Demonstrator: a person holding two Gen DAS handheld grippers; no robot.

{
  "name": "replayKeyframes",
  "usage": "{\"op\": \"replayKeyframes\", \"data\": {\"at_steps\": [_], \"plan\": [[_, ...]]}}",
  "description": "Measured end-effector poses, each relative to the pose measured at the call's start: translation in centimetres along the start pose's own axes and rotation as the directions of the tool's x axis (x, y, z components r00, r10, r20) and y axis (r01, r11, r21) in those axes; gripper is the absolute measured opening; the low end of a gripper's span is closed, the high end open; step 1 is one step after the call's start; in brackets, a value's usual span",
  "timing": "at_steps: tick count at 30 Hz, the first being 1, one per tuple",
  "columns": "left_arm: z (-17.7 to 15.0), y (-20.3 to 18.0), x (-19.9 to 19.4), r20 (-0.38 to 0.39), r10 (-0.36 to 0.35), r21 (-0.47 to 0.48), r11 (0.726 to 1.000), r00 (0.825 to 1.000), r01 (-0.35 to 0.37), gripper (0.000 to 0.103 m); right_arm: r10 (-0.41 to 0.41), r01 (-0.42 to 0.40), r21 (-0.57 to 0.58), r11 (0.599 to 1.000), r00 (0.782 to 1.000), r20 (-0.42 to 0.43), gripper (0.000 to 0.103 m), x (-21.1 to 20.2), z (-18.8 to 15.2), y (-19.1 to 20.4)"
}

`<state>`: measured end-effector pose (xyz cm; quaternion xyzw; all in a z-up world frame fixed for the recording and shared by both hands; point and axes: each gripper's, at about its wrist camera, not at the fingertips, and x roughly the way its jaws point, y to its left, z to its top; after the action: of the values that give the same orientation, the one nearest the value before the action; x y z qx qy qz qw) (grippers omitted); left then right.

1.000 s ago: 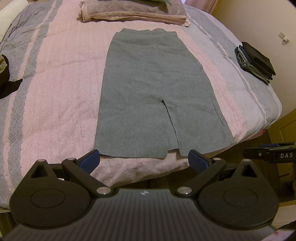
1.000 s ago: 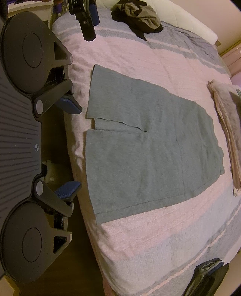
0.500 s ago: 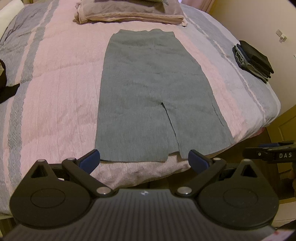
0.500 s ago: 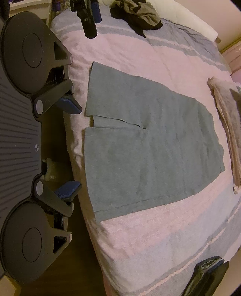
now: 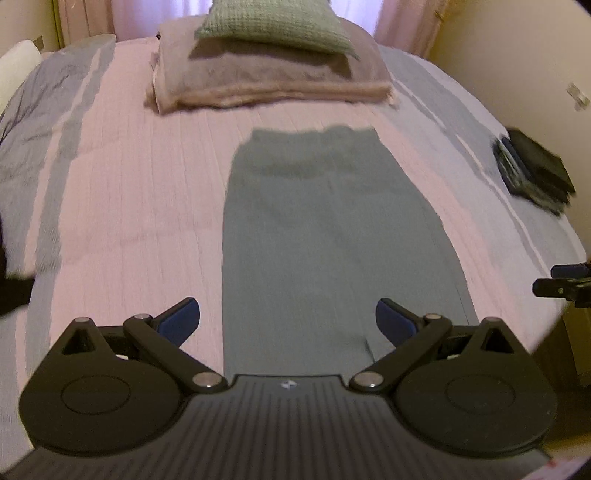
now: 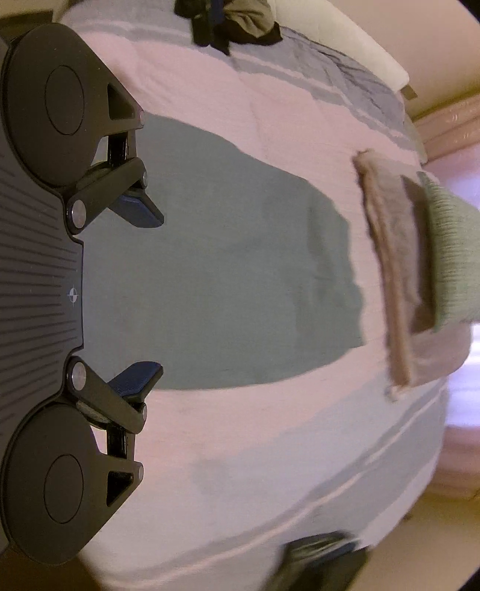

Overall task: Organize objects
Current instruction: 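Grasp the skirt hem with the left gripper while the right gripper grasps the other hem corner, then lift the skirt hem with both grippers and fold it toward the waistband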

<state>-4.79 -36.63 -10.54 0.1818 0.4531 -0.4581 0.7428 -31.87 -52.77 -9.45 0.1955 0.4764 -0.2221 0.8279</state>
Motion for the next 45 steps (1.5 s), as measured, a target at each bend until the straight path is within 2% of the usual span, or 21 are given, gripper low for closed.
{"op": "replayKeyframes", "data": {"at_steps": [6,10,14,18,20,25,30,33,34,38,40,42,43,45], "plan": [[10.7,3.1,11.2,0.010,0.025,0.009,1.000,1.000,-0.025,0.098,0.053,-0.052,-0.111,0.992,0.999,0.009,0.077,11.4,12.0,-6.6],[16.5,4.7,18.8,0.015,0.005,0.017,1.000,1.000,-0.005,0.088,0.099,-0.096,-0.164,0.982,0.995,0.010,0.076,19.5,19.4,-10.0],[20.8,4.8,25.8,0.009,-0.004,0.070,0.998,1.000,0.003,0.074,0.164,-0.156,-0.227,0.961,0.986,0.013,0.074,26.6,24.8,-11.9],[23.4,5.1,31.2,-0.006,-0.009,0.091,0.996,1.000,0.010,0.062,0.198,-0.192,-0.262,0.946,0.980,-0.005,0.065,32.2,28.3,-13.4],[24.2,5.4,33.4,-0.010,-0.007,0.106,0.994,1.000,0.008,0.056,0.179,-0.173,-0.263,0.949,0.984,-0.001,0.062,34.7,29.6,-14.3],[25.7,6.5,37.9,-0.028,-0.013,0.125,0.992,1.000,0.017,0.053,0.200,-0.198,-0.239,0.951,0.980,-0.012,0.051,38.7,31.7,-16.2],[26.4,7.3,41.5,-0.059,-0.003,0.134,0.991,0.998,0.011,0.053,0.224,-0.231,-0.254,0.939,0.973,-0.054,0.039,41.8,32.0,-16.7],[26.5,7.4,42.8,-0.074,-0.050,0.123,0.991,0.996,0.059,0.049,0.242,-0.250,-0.243,0.937,0.968,-0.063,0.032,42.6,32.0,-17.0],[26.6,7.4,43.3,-0.087,-0.063,0.125,0.989,0.994,0.074,0.047,0.245,-0.252,-0.235,0.939,0.968,-0.060,0.024,42.7,31.9,-17.3],[26.9,7.4,44.6,-0.131,-0.078,0.132,0.987,0.988,0.095,0.041,0.266,-0.271,-0.174,0.947,0.963,-0.048,0.010,42.6,31.8,-18.4],[27.1,7.5,44.7,-0.124,-0.091,0.112,0.988,0.988,0.105,0.024,0.281,-0.284,-0.146,0.948,0.959,-0.041,0.009,42.6,31.9,-19.0],[27.2,7.6,44.6,-0.110,-0.074,0.091,0.992,0.991,0.084,0.011,0.286,-0.288,-0.143,0.947,0.958,-0.033,0.008,42.3,31.9,-19.0],[27.2,7.5,44.4,-0.101,-0.074,0.090,0.992,0.992,0.083,0.007,0.286,-0.287,-0.143,0.947,0.958,-0.028,0.007,42.2,31.9,-19.0],[26.8,7.1,43.4,-0.070,-0.075,0.110,0.990,0.995,0.083,0.006,0.284,-0.283,-0.140,0.949,0.959,-0.010,0.006,41.6,31.8,-18.8]]}}
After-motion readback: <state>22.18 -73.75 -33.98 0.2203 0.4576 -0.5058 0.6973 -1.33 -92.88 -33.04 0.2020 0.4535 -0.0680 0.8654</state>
